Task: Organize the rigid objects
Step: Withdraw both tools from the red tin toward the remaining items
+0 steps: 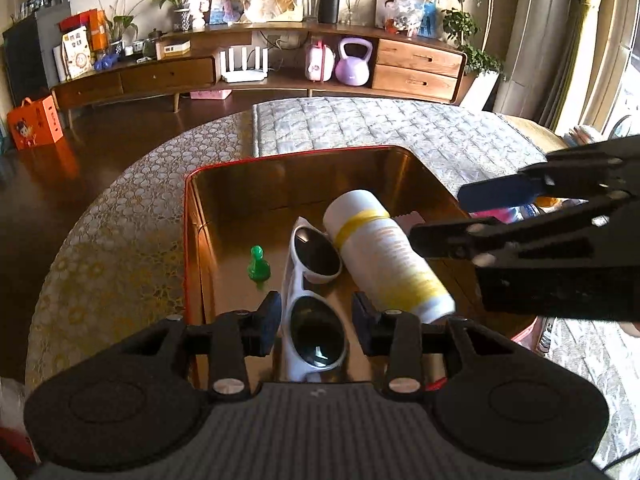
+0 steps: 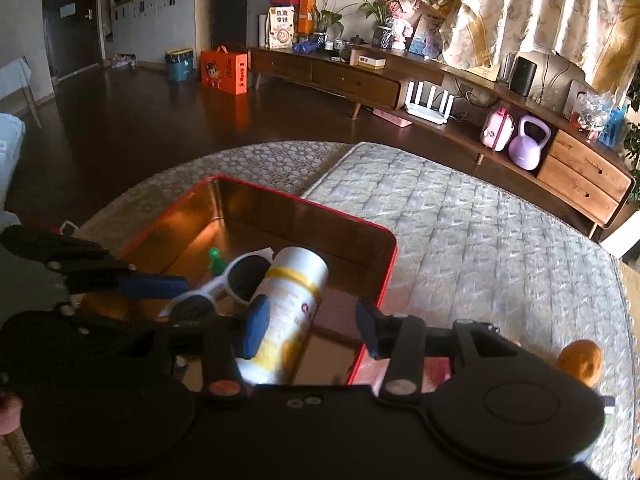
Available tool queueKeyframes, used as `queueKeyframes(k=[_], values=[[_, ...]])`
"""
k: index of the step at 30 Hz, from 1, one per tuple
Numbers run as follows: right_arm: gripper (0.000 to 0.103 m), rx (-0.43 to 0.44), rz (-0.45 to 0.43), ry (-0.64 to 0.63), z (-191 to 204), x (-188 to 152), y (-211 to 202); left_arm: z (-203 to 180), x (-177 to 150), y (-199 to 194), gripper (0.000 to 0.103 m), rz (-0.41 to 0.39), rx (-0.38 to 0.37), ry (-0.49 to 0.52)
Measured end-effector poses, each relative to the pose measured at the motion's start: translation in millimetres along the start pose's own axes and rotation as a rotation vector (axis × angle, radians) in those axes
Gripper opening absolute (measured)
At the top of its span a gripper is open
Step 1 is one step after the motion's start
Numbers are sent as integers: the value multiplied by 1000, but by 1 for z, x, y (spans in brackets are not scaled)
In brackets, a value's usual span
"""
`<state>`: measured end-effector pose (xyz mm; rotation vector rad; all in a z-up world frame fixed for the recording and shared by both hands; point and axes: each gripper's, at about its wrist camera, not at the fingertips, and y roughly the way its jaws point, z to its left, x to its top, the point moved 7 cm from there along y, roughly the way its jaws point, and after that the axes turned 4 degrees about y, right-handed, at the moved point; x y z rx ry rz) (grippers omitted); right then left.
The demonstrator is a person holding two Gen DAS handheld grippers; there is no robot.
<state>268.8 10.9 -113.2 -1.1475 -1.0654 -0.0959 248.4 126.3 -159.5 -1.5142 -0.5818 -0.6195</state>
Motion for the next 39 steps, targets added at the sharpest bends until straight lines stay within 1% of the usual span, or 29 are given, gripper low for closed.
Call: queueKeyframes(k=[3, 5, 7, 10, 14, 15, 17, 25, 26, 27, 28, 29, 33, 35, 37, 39], values=[[52, 12, -13, 22, -1, -3, -13, -3, 0, -6, 46, -7, -13, -8], [54, 20, -23, 42, -2, -4, -22, -5, 0, -12, 53, -13, -13, -11], [58, 33, -34, 64, -3, -6, -32, -8, 0, -19, 55, -25, -16, -17], [62, 34, -47, 78, -4, -11, -46, -12, 0, -29, 56, -34, -14, -19], [64, 47, -70, 108, -9, -16, -65, -20, 1, -43, 56, -48, -12, -10], [65, 50, -75, 117, -10, -18, -69, -22, 1, -46, 57, -52, -11, -7], [67, 54, -87, 138, -13, -20, -79, -27, 2, -54, 63, -60, -9, -2], [77, 57, -129, 200, -29, -36, -116, -47, 4, -78, 64, -83, -21, 13], [78, 59, -134, 213, -33, -38, -120, -50, 4, -81, 65, -88, -24, 15], [81, 60, -138, 225, -36, -41, -123, -53, 5, -84, 67, -95, -28, 17], [83, 57, -142, 237, -40, -43, -126, -57, 6, -86, 71, -101, -31, 19], [84, 52, -147, 244, -43, -45, -129, -60, 6, -89, 73, -108, -35, 21], [88, 30, -165, 268, -55, -55, -140, -74, 8, -96, 73, -118, -57, 36], [91, 18, -175, 283, -63, -60, -145, -82, 8, -97, 77, -118, -68, 44], [97, 2, -185, 296, -72, -66, -150, -88, 8, -99, 81, -123, -72, 50], [102, -16, -194, 305, -80, -72, -154, -96, 7, -99, 82, -122, -78, 54]])
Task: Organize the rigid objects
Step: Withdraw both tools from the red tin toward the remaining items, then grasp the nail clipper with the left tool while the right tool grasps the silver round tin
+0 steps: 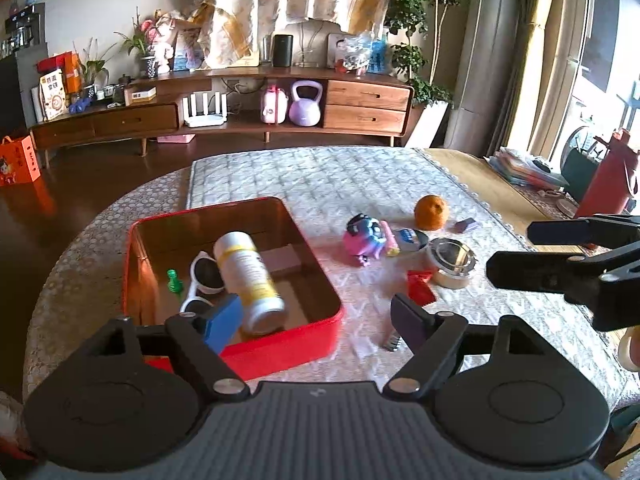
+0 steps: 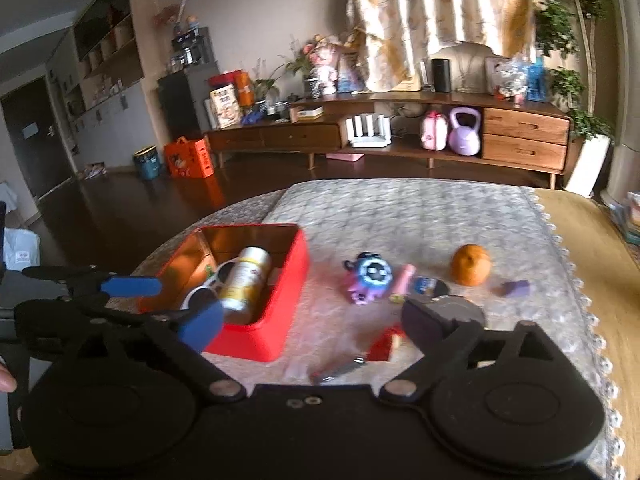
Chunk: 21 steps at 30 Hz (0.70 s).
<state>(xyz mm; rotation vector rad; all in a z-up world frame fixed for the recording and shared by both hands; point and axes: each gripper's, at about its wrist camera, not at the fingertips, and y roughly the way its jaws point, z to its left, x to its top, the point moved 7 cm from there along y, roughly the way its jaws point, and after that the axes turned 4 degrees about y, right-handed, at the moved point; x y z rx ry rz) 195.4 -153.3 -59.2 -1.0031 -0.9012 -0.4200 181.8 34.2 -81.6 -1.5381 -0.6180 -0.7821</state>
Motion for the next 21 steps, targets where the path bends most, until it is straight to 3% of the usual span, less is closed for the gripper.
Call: queueKeyframes(k=[12, 21], values=[[103, -100, -3, 58, -65, -15, -10, -48, -12, 20, 83, 22, -58, 35], [103, -150, 30, 60, -99, -26, 7, -76, -23, 56, 83, 70, -79, 77]])
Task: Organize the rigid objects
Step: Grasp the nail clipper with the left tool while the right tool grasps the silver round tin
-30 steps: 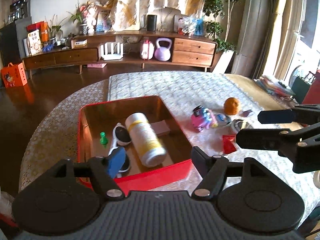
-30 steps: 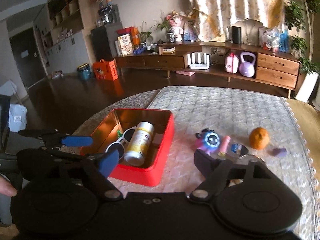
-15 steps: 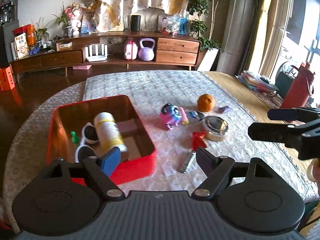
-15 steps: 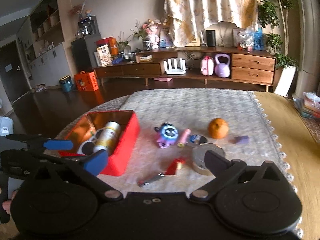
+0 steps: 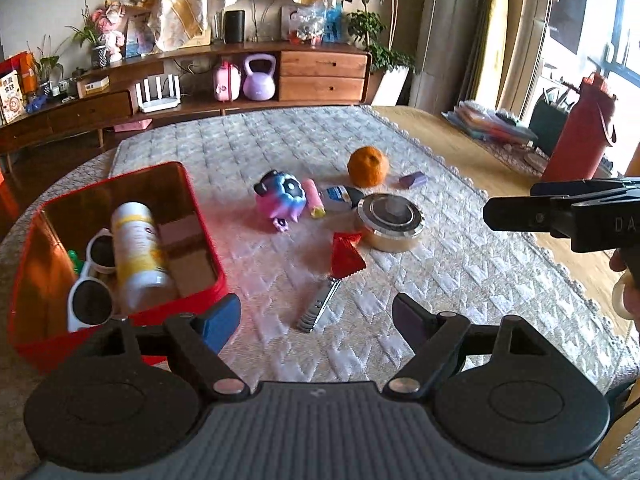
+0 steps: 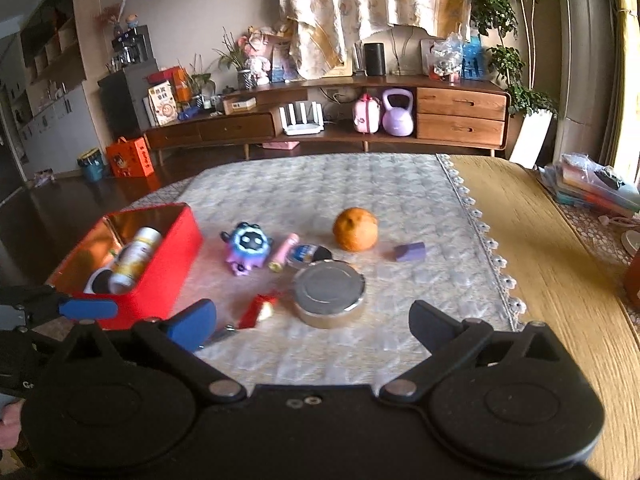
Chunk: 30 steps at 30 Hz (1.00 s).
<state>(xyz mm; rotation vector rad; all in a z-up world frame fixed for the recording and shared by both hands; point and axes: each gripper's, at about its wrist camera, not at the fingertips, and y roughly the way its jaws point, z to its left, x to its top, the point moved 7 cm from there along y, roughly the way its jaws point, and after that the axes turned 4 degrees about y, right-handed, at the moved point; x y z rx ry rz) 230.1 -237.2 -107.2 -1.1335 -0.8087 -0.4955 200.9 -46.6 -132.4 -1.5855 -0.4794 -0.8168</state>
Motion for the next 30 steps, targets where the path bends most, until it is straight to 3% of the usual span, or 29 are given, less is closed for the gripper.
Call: queueKeyframes(k=[5, 17, 20, 24, 26, 30], values=[[103, -35, -2, -14, -8, 0, 18, -10, -3, 21, 83, 22, -28, 18], [101, -28, 52, 10, -10, 1, 71, -19, -5, 59, 82, 44, 1, 98], [100, -24, 66, 11, -8, 2, 83, -21, -5, 66, 68, 49, -1, 109], [98, -27, 80, 15, -6, 3, 98, -19, -4, 73, 63, 58, 1, 100], [97, -29, 84, 13, -4, 3, 105, -18, -4, 77, 54, 64, -3, 92], [93, -48, 95, 12, -2, 3, 118, -14, -4, 85, 48, 70, 9, 81]])
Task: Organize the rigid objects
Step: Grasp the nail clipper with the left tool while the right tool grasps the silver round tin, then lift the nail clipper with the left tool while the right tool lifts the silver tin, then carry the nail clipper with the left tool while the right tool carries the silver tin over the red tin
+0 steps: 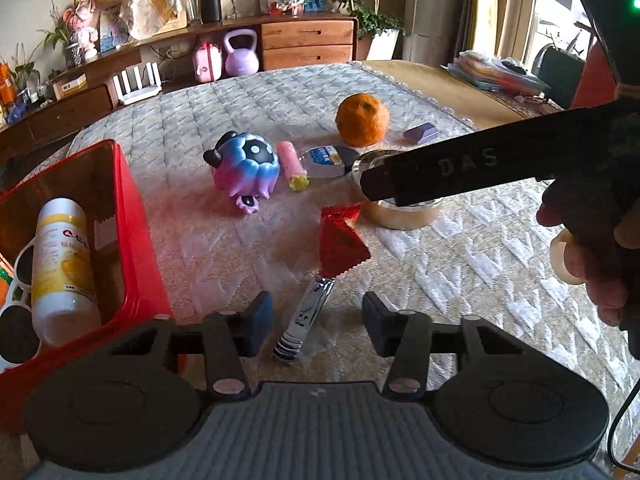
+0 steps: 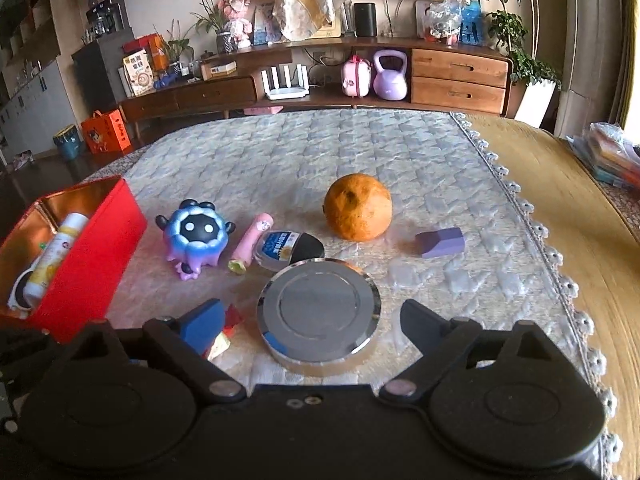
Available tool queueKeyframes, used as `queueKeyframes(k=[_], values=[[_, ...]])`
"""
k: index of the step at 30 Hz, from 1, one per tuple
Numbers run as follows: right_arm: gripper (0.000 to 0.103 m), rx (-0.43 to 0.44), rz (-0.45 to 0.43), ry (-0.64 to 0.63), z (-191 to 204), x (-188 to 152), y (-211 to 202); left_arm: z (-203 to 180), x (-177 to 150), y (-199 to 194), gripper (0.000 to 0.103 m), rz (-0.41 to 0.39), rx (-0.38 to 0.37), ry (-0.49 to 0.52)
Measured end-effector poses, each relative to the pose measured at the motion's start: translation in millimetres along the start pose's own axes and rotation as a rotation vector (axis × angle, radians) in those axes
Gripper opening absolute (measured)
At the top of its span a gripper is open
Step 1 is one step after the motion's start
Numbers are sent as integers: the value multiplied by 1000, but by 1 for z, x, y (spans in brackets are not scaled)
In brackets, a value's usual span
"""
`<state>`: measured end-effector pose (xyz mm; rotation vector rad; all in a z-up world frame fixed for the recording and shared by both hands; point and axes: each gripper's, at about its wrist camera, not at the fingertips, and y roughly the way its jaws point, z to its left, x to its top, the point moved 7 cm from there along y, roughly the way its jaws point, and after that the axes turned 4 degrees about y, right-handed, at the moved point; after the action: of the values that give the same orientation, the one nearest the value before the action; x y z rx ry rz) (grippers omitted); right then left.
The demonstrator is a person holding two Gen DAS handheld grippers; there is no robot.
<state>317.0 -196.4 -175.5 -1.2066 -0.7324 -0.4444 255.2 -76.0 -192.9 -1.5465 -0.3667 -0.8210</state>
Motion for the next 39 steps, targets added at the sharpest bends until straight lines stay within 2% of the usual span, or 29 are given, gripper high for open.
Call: queueKeyframes(k=[4, 7, 12, 14, 16, 17, 27, 39], values=[[91, -18, 4, 3, 3, 1, 11, 2, 3, 2, 43, -5, 5, -14], [89, -40, 7, -11, 7, 0, 17, 0, 3, 2, 34, -11, 2, -17], [89, -55, 7, -18, 8, 0, 21, -5, 3, 1, 25, -14, 6, 6], [86, -65, 13, -24, 8, 0, 22, -8, 3, 1, 18, -16, 9, 27], [76, -82, 11, -29, 6, 1, 22, -11, 4, 1, 13, -14, 7, 37], [76, -85, 9, -24, 5, 1, 21, -13, 4, 1, 11, -12, 7, 39], [76, -35, -7, -3, -8, -6, -5, -9, 2, -2, 11, 2, 12, 5], [76, 43, -14, -75, 9, -20, -63, 6, 4, -29, 11, -7, 16, -81]])
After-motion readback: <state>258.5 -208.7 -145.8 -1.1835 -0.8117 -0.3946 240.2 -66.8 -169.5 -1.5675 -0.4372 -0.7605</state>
